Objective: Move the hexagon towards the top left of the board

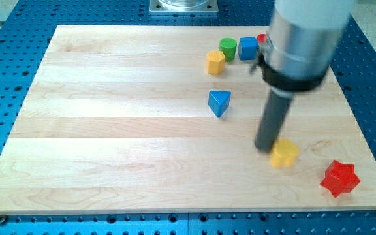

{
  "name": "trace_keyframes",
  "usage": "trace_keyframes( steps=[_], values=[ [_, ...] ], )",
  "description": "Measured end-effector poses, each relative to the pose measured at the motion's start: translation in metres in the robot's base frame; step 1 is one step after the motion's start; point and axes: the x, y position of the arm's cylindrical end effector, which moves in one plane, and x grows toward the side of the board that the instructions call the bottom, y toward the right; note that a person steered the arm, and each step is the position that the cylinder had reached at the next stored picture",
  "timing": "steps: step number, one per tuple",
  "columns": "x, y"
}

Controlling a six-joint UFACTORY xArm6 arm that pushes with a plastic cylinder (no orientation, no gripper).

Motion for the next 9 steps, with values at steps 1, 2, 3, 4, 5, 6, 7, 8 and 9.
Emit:
trace_keyframes(
  steps=[1, 2, 3, 4, 5, 6, 7, 8, 9],
  values=[
    [0.005, 0.005],
    [-0.006, 0.005],
    [-0.039, -0.009],
    [-0.101, -0.018],
    [-0.137, -0.018],
    [-0.158, -0.018],
    [-0.168, -0.018],
    [-0.169, -0.018],
    [-0.173, -0.018]
  ],
)
